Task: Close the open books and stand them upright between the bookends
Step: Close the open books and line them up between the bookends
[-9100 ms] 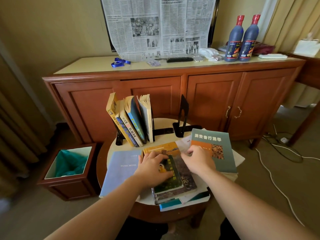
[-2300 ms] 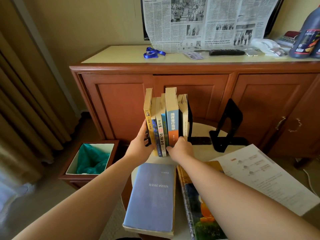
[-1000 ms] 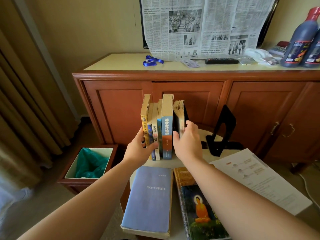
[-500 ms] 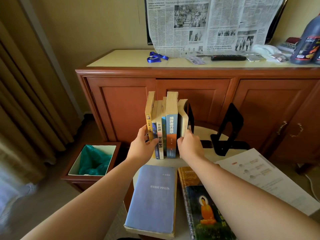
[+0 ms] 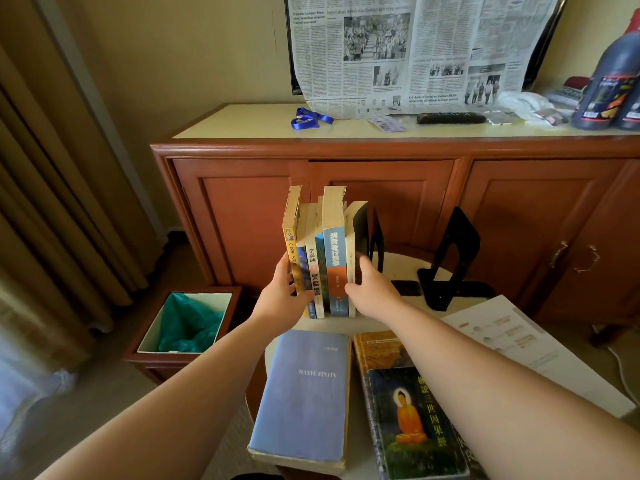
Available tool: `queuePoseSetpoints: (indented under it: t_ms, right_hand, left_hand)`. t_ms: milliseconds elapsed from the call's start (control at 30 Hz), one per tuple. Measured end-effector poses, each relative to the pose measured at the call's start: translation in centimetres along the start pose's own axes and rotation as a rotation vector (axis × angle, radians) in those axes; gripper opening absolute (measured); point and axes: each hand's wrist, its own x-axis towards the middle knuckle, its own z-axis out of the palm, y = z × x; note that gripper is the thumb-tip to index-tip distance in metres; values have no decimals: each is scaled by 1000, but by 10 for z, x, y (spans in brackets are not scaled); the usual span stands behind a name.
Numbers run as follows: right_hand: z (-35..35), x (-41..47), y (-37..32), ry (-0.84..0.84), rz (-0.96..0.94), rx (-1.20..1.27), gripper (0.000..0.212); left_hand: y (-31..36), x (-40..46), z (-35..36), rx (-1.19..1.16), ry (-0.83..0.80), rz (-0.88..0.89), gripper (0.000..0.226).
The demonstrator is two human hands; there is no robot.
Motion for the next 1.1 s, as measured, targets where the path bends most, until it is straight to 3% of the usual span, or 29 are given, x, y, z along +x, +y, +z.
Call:
queuePoseSetpoints:
  t_ms: [233,367,533,767,900,1000,1100]
  right_hand:
    - [-6,-19,8,-56,-26,23,76]
    - [-12,-43,11,-32,-30,34,69]
    - [-20,-88,35,82,8,-46,52]
    - [-36,-152,77,330,114,-163,44]
    - [-35,-176,100,291,228,-205,44]
    - [-30,-185,112,282,247,-185,57]
    - [-28,-192,115,236,236,-130,69]
  left_hand:
    - [13,-21,11,62,52,28,78]
    - [24,-44,17,85,37,41,77]
    - [23,-79,37,301,-36,-11,63]
    - [14,-125,79,609,-98,65,27]
    - [24,-139,92,527,-170,-82,43]
    - [36,-143,97,628,-254,-152,63]
    - [47,-148,99,695,-314,-138,60]
